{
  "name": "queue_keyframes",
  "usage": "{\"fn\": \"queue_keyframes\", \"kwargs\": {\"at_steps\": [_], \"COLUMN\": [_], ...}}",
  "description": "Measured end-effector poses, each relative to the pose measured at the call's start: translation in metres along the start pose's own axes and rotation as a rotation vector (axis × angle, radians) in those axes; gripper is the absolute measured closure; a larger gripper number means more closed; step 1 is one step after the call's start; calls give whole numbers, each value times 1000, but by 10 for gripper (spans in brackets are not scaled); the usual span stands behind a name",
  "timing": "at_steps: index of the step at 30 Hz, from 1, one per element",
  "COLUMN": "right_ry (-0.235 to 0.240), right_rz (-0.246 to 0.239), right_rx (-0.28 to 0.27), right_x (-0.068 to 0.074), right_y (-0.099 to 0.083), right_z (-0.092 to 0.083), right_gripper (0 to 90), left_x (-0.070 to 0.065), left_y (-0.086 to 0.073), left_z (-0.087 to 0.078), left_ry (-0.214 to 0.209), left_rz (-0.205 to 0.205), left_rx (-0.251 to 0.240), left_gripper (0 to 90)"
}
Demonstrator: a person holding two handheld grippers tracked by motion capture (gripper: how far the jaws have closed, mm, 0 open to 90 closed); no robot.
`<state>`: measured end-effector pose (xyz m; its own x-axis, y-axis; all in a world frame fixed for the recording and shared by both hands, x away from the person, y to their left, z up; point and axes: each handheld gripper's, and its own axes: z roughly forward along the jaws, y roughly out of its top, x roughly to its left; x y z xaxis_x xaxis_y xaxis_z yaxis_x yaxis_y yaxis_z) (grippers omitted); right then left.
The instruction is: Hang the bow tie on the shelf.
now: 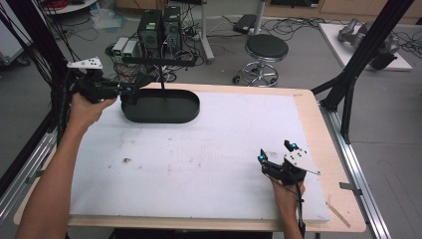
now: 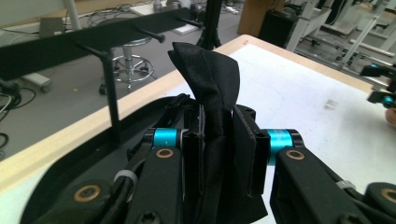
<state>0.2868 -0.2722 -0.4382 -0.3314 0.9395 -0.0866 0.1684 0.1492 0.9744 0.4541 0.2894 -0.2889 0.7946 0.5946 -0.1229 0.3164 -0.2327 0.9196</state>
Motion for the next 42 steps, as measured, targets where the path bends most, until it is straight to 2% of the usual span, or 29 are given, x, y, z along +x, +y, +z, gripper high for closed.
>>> {"fn": "queue_keyframes", "kwargs": {"at_steps": [6,8,11,14,19,21,24,32,37,42], "right_ry": [2,3,5,5,9,10,12,17,20,24], "right_rz": [-1,-1,0,-1,-3,1,3,-1,-2,2], "right_rx": [2,2,-2,0,-3,0,-1,-4,-5,-3], "right_x": [0,0,0,0,0,0,0,0,0,1], "right_y": [0,0,0,0,0,0,0,0,0,0], "right_z": [0,0,0,0,0,0,0,0,0,0], "right_gripper": [108,108,108,108,108,108,108,108,108,108], "left_x": [11,15,20,28,38,43,49,63,71,74], "left_y": [5,6,7,8,10,9,8,10,10,9], "left_z": [3,5,6,8,13,16,20,18,16,14], "left_ry": [14,33,47,75,94,108,111,196,247,282], "left_rz": [-15,-8,-22,-32,-45,-65,-92,-145,-176,-184], "left_rx": [-20,-15,-44,-37,-55,-62,-97,-141,-131,-122], "left_gripper": [740,740,740,741,740,741,740,741,741,741]}}
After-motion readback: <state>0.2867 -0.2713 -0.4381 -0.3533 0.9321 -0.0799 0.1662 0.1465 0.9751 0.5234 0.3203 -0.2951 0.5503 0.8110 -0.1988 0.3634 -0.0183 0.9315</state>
